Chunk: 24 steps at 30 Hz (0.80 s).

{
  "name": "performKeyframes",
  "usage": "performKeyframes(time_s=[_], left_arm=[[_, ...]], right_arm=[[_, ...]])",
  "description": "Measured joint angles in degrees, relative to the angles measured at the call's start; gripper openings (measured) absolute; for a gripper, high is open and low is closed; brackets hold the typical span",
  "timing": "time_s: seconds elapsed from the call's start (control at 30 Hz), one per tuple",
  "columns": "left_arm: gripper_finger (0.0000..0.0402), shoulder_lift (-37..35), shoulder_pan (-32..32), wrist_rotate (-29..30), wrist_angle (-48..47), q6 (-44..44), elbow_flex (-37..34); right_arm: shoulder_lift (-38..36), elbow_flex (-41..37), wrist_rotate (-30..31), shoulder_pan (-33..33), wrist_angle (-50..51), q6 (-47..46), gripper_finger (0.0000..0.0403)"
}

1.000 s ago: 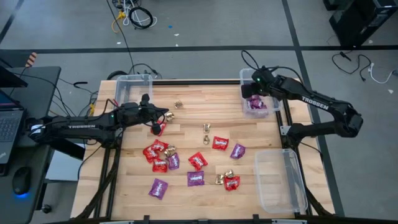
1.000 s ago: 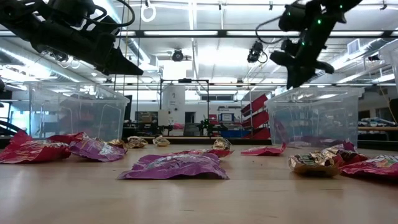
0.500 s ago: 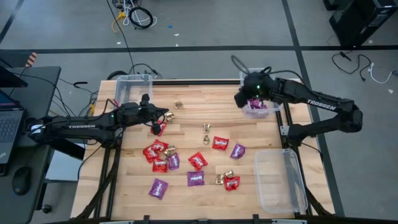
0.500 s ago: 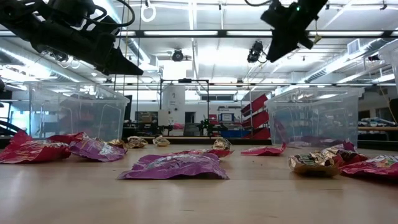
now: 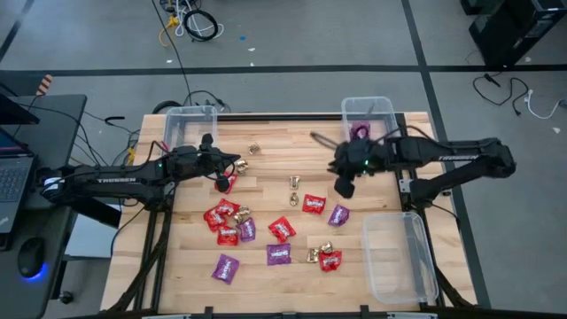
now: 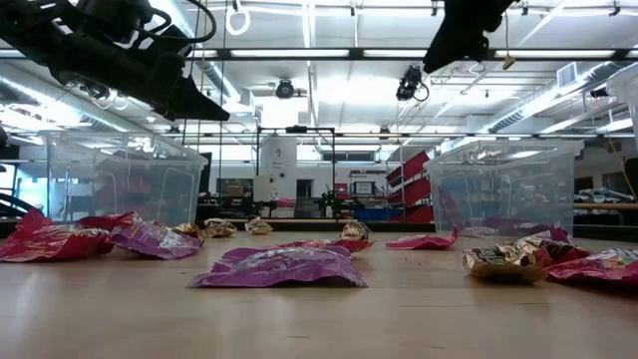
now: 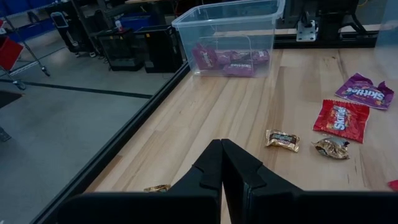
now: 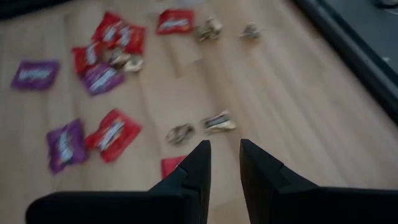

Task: Sort candy
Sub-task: Put the purple candy into the top right transparent bin

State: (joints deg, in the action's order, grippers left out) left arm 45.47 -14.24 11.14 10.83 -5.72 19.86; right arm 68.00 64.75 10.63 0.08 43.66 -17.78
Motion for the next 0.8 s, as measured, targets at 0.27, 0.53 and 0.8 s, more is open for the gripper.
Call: performKeyframes(time_s=[0.27,0.53,0.8], left_arm=[[0.0009,0.0,0.0,0.0,-0.1,0.2,0.0],[0.0009,0.0,0.0,0.0,-1.4,0.4,0.0],[0.0009,0.0,0.0,0.0,-2.2,0.4,0.0]], right_arm=[[6.8,0.0,-0.3,7.0,0.5,1.4,0.0071],[14.4,0.0,-0.3,11.9,6.6,4.5,0.0071],[22.7,0.0,-1.1,16.1,9.9,5.9,0.0071]])
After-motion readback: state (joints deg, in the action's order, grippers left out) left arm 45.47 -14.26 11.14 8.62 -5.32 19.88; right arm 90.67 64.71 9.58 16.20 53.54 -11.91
